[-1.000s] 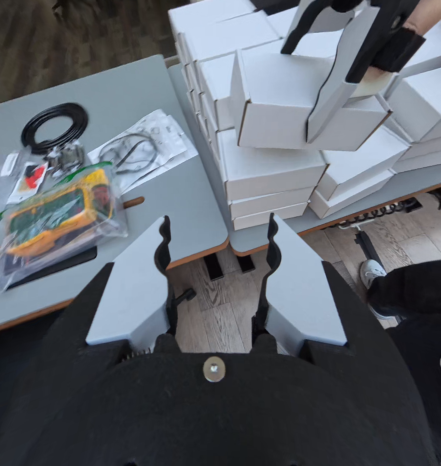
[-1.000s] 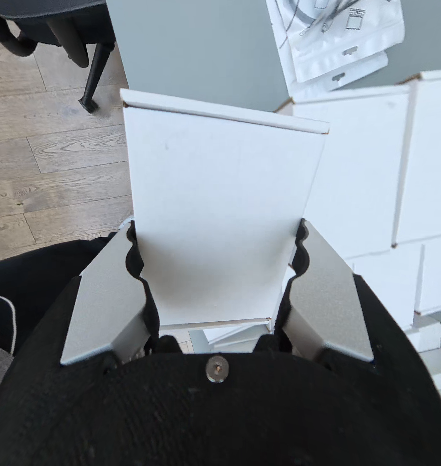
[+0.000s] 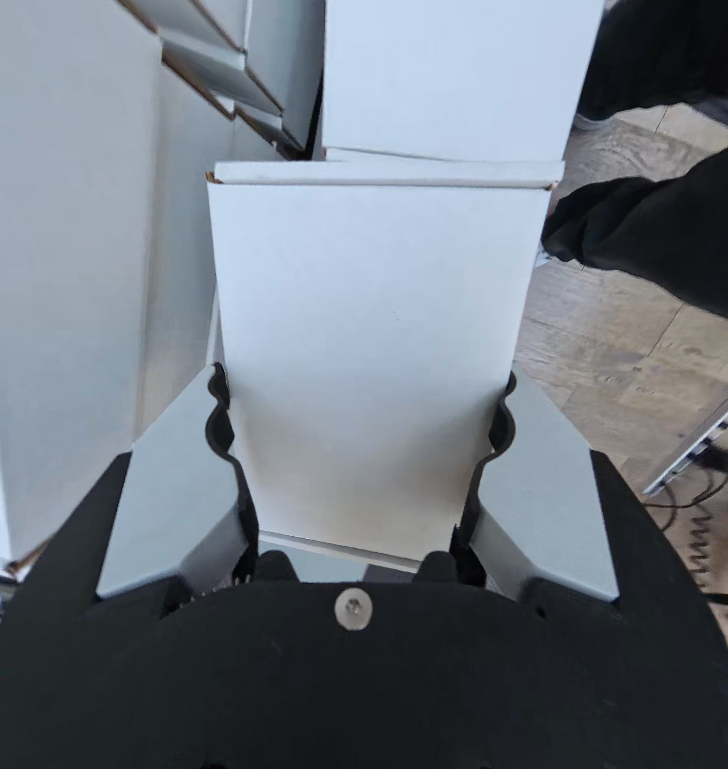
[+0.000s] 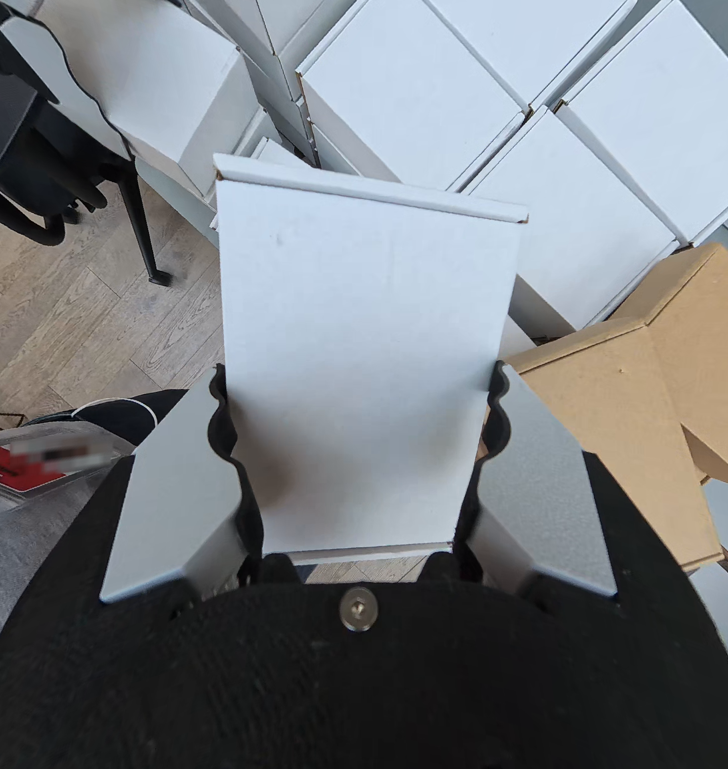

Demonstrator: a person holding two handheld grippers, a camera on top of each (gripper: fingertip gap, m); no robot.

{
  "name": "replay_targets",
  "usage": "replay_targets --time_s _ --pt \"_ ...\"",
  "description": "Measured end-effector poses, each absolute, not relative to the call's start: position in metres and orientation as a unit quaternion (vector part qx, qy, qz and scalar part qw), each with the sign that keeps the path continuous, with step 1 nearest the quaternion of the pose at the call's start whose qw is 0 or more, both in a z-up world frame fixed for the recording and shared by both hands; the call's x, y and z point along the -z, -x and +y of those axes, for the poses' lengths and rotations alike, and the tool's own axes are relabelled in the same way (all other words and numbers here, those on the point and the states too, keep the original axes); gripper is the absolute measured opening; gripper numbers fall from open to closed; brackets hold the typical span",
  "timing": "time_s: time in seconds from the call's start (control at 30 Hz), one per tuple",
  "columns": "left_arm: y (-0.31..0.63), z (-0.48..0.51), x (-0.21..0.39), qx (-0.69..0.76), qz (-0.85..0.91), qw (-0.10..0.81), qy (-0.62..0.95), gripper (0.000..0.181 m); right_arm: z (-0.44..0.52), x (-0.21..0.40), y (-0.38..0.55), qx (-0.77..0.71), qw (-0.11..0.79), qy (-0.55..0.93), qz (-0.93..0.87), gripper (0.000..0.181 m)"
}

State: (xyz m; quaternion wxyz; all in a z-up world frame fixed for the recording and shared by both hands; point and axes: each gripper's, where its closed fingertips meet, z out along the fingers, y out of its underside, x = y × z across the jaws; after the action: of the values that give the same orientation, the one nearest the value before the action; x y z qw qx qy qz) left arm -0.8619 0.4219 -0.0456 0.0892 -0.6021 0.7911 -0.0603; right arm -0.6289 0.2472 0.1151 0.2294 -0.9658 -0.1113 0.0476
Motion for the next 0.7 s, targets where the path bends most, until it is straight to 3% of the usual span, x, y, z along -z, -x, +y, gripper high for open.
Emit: replay_targets --time_s 0.17,0.3,0.7 --pt "0.868 0.407 0.045 0.077 0.736 0.097 0.666 0.127 0.258 -0.106 0.634 -0.06 0.229 0.965 -0.115 0.122" --pt "0.886 0.412 0.065 0.007 0.768 0.078 0.636 0.154 0.269 -0.099 0.641 -0.064 0.229 0.963 -0.127 0.122" --pt "0.888 0.386 0.062 0.095 0.691 0.017 0.716 0.147 0.265 -0.121 0.617 -0.086 0.257 0.957 -0.102 0.122"
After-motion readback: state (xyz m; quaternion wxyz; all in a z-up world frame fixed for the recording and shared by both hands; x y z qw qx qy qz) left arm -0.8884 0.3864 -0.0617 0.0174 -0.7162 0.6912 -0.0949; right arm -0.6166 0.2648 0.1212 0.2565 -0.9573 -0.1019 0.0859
